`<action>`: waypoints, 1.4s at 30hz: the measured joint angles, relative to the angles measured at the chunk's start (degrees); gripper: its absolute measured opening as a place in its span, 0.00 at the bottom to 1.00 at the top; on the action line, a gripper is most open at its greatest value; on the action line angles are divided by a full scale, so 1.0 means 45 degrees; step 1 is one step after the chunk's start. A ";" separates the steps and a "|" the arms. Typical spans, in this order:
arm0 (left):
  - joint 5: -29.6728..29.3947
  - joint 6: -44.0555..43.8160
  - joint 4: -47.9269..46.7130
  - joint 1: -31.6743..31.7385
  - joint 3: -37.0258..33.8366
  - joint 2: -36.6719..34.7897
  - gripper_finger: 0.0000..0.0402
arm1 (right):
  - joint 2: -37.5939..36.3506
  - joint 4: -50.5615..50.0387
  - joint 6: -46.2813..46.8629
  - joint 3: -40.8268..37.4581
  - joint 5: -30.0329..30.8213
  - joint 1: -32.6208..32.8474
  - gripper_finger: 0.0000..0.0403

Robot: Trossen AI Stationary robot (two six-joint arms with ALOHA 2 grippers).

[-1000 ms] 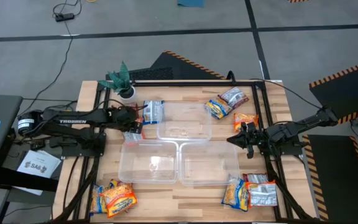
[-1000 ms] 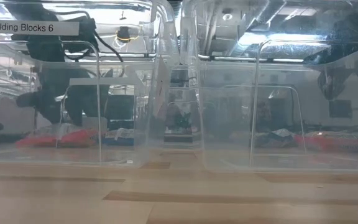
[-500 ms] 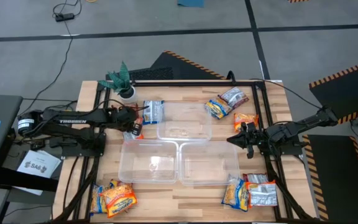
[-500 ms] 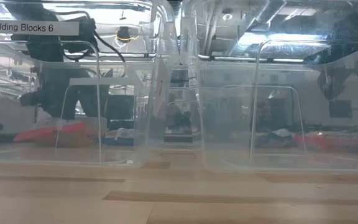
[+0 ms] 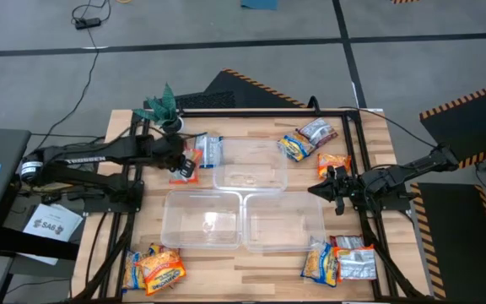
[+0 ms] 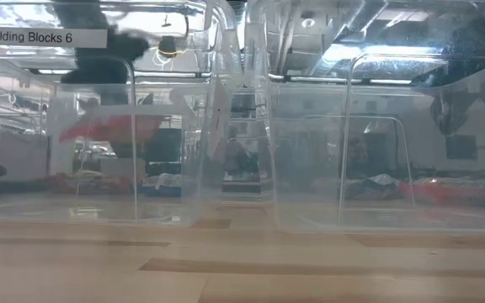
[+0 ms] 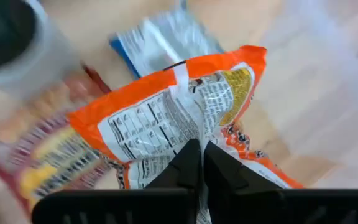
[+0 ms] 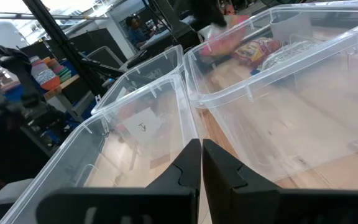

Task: Sort Maruchan noodles
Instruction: Put the orange noodle pack into the top transparent bin

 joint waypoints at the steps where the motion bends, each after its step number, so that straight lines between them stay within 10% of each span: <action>1: -0.0336 0.0103 -0.0160 -0.0122 0.0379 -0.0081 0.00 | 0.0000 0.0000 0.0000 -0.0004 -0.0004 0.0000 0.09; 8: -0.1519 0.2910 0.2690 -0.1111 0.2187 -0.0243 0.00 | 0.0001 0.0001 0.0000 -0.0005 0.0000 0.0000 0.09; 25: 0.2829 0.8832 1.4258 -0.1747 0.0133 0.4835 0.00 | 0.0002 0.0002 0.0001 -0.0002 -0.0002 0.0000 0.09; 42: 0.1451 0.9428 1.4029 -0.1519 0.0147 0.5413 0.10 | 0.0000 0.0000 0.0000 -0.0004 0.0000 0.0000 0.09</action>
